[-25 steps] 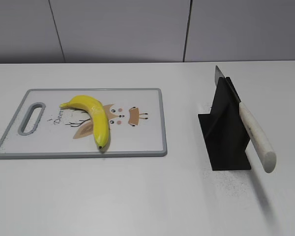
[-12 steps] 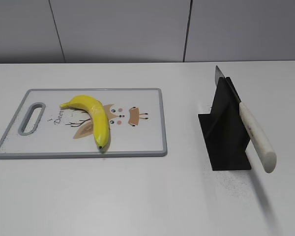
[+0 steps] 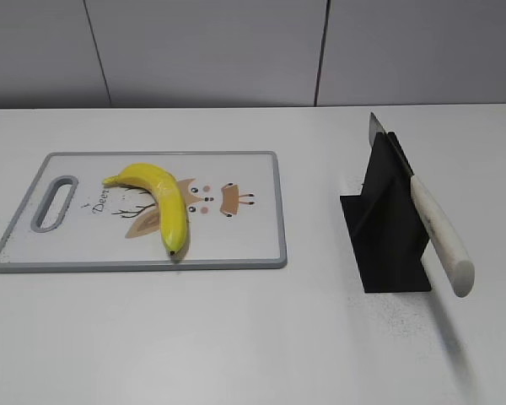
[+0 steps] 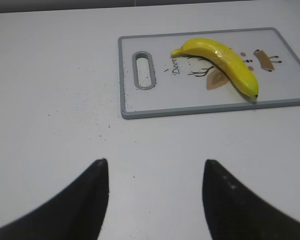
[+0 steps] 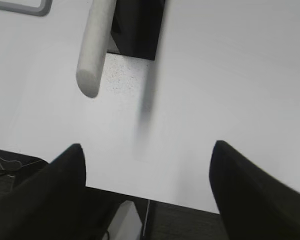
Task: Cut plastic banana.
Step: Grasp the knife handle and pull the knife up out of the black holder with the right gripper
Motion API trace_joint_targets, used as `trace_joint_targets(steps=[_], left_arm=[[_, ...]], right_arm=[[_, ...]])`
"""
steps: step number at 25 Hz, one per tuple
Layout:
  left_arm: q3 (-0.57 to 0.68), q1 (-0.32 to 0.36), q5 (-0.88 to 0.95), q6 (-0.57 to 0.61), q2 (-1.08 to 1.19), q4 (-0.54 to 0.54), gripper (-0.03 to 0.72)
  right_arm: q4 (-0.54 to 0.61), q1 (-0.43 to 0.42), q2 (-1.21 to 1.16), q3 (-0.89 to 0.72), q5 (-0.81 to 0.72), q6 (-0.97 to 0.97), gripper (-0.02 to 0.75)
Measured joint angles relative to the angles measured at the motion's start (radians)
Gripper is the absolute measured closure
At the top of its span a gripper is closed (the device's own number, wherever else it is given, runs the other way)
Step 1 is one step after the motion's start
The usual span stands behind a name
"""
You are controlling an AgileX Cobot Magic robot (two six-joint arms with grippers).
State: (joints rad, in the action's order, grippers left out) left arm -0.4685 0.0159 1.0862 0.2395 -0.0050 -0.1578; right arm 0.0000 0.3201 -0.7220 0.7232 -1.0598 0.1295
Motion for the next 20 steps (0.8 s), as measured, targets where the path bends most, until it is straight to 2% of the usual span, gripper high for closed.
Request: trace_joint_targets(steps=[4,10,20], left_arm=[[0.0,0.0,0.0,0.0,0.0,0.0,0.108],[0.0,0.0,0.0,0.0,0.0,0.0,0.108],[0.0,0.0,0.0,0.0,0.0,0.0,0.108]], right_arm=[[0.051,0.012,-0.132,0.092,0.003,0.061,0.164],[0.058,0.106,-0.313,0.213,-0.002,0.095,0.167],[0.053,0.112,-0.634,0.303,-0.029,0.146,0.179]])
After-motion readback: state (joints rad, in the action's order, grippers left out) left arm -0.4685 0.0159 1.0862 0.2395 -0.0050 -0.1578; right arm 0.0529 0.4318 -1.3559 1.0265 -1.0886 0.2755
